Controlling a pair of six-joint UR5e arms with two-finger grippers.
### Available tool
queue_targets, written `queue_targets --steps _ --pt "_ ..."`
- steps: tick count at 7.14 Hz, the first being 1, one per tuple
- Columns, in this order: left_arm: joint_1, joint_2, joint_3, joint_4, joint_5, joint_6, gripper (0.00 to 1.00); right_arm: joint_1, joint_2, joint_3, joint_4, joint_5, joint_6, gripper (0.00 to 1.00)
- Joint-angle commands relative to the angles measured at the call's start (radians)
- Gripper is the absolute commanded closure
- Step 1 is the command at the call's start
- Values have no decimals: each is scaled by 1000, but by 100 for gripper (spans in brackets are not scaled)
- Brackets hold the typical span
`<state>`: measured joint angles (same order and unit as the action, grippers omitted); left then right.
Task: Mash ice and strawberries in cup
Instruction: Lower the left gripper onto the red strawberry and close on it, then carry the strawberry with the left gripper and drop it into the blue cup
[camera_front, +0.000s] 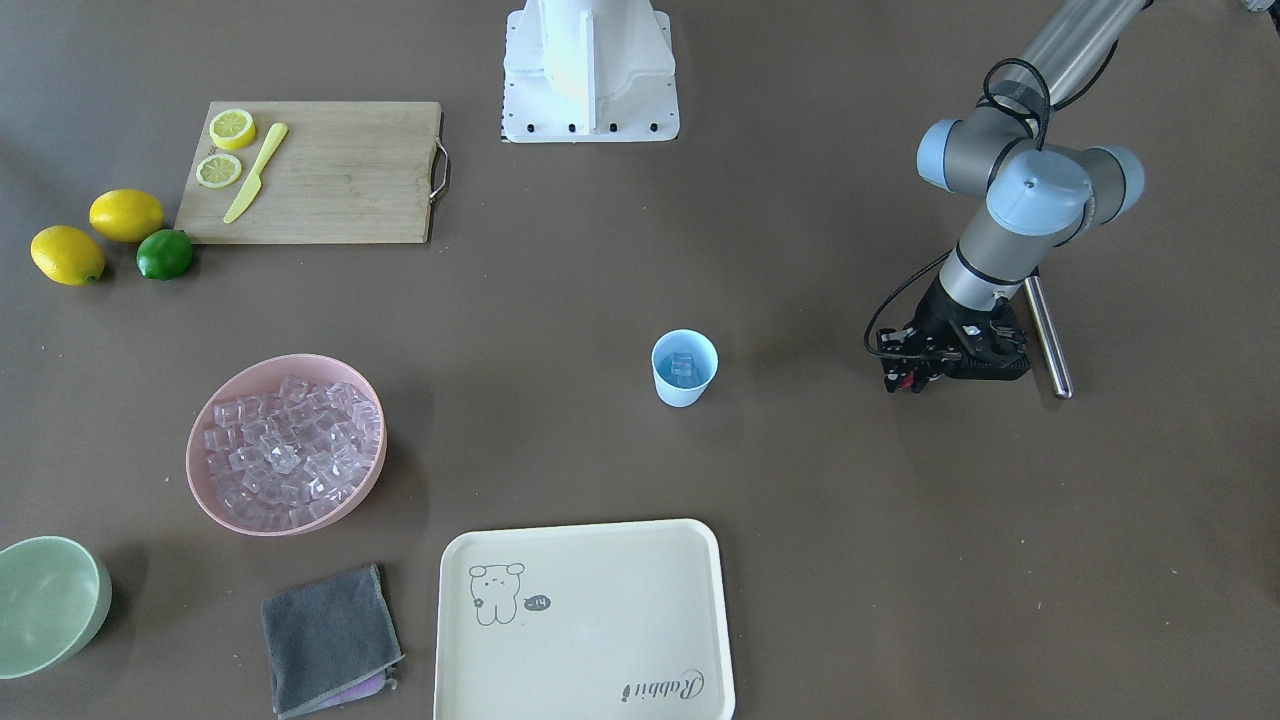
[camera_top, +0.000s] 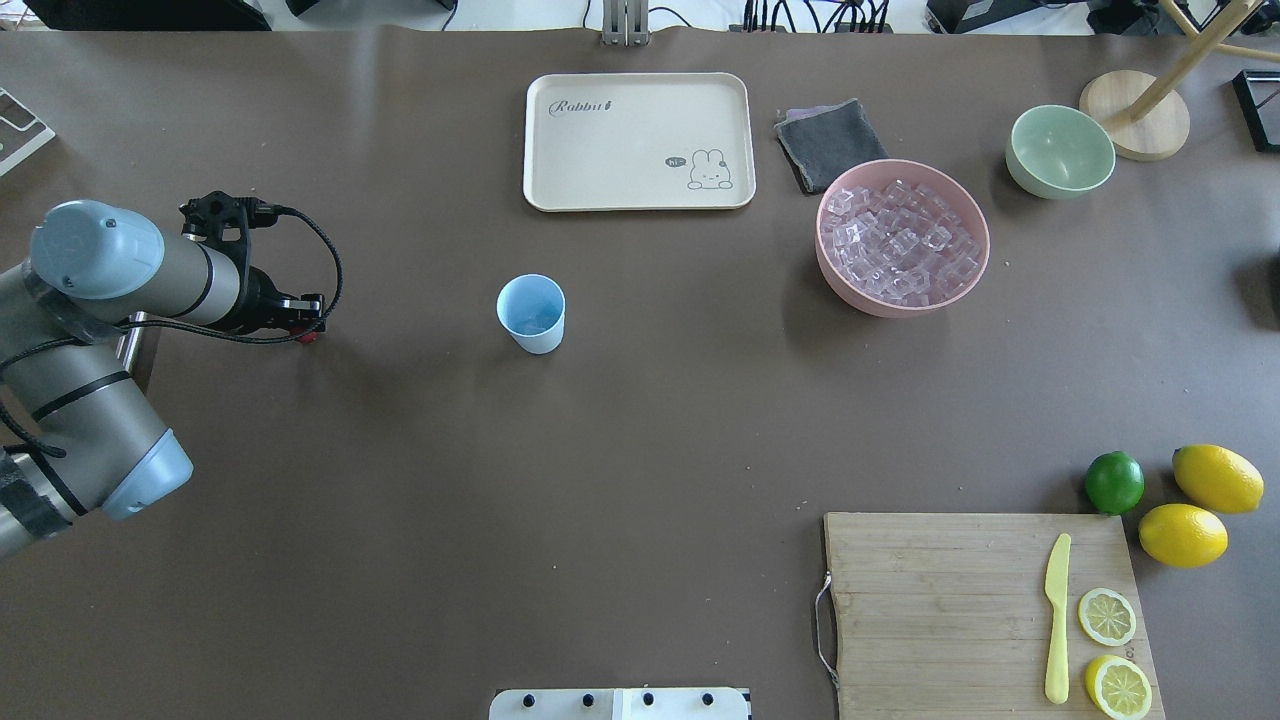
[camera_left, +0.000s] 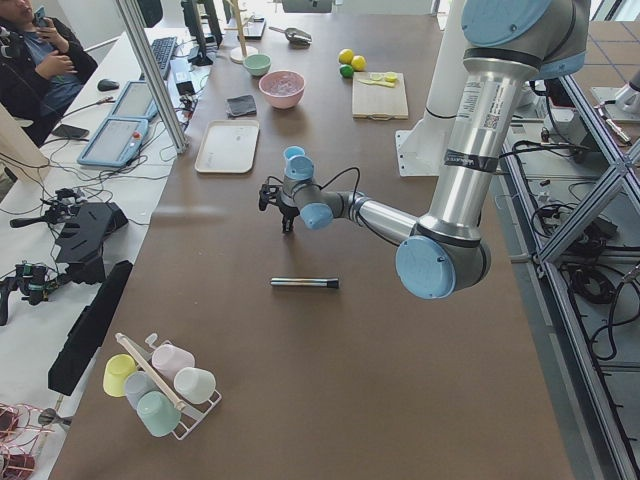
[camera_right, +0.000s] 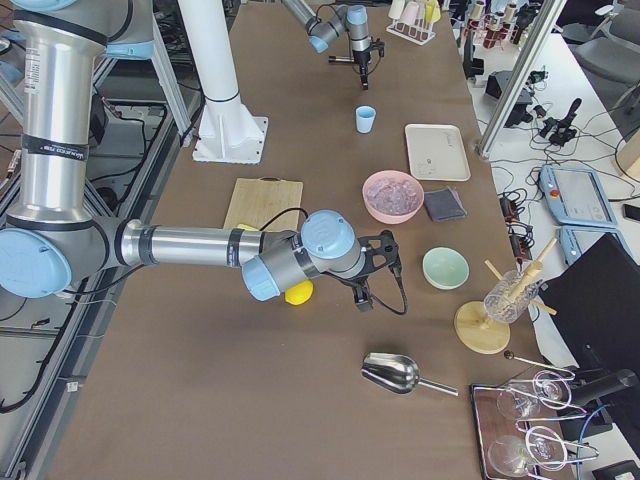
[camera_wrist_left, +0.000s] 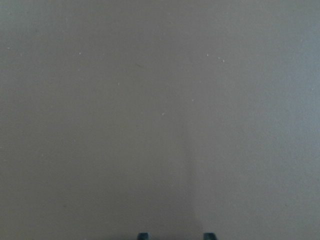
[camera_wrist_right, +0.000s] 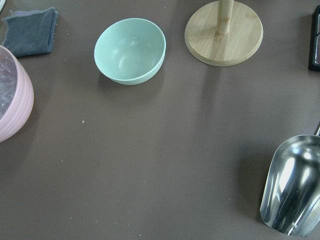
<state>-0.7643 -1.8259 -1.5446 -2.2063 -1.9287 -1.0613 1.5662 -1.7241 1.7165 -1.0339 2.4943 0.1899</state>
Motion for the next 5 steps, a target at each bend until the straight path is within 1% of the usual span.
queue_targets --steps 1,2,3,4,5 --pt "-6 -4 -15 2 -3 1 70 0 0 0 0 2 0 2" --pt "-9 -19 -72 73 -4 0 70 0 0 0 0 0 0 2" --pt "-10 -112 -169 290 -1 -9 70 0 -2 0 1 0 0 2" --pt "-9 -233 -201 476 0 -37 69 0 -3 2 5 0 0 2" --pt "5 -321 -175 491 0 -154 69 0 -3 2 5 2 0 2"
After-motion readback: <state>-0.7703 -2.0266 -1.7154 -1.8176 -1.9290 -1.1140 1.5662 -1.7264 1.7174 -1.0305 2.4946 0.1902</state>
